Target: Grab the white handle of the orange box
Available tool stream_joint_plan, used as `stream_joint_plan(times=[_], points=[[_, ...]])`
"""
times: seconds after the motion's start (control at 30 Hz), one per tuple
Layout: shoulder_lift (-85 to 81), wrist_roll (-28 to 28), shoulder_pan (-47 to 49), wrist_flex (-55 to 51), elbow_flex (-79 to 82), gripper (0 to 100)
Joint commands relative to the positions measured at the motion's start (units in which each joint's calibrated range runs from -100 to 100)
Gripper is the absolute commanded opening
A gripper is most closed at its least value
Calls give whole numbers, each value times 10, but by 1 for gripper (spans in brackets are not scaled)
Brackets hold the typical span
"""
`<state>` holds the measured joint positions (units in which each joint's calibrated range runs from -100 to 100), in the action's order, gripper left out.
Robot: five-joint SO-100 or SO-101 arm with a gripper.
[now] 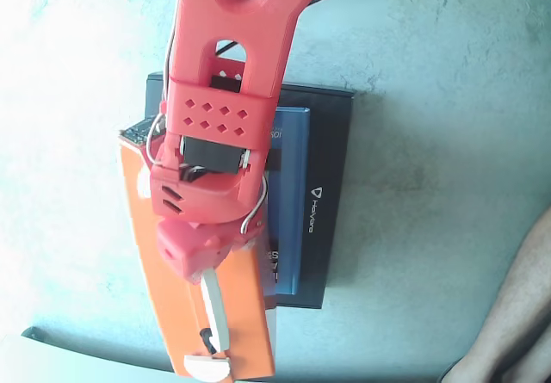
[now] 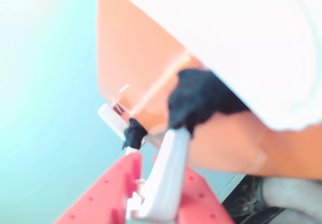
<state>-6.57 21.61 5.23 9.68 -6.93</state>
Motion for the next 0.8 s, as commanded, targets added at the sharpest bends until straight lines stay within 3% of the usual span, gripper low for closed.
stream_joint_plan(times=[0.0,0.13,0.3,0.77], points=[[-19,-88,-26,-108,16,1],[-60,-130,-26,-211,30,1],[-117,-135,-26,-318,69,1],[-240,-107,20,-323,343,1]])
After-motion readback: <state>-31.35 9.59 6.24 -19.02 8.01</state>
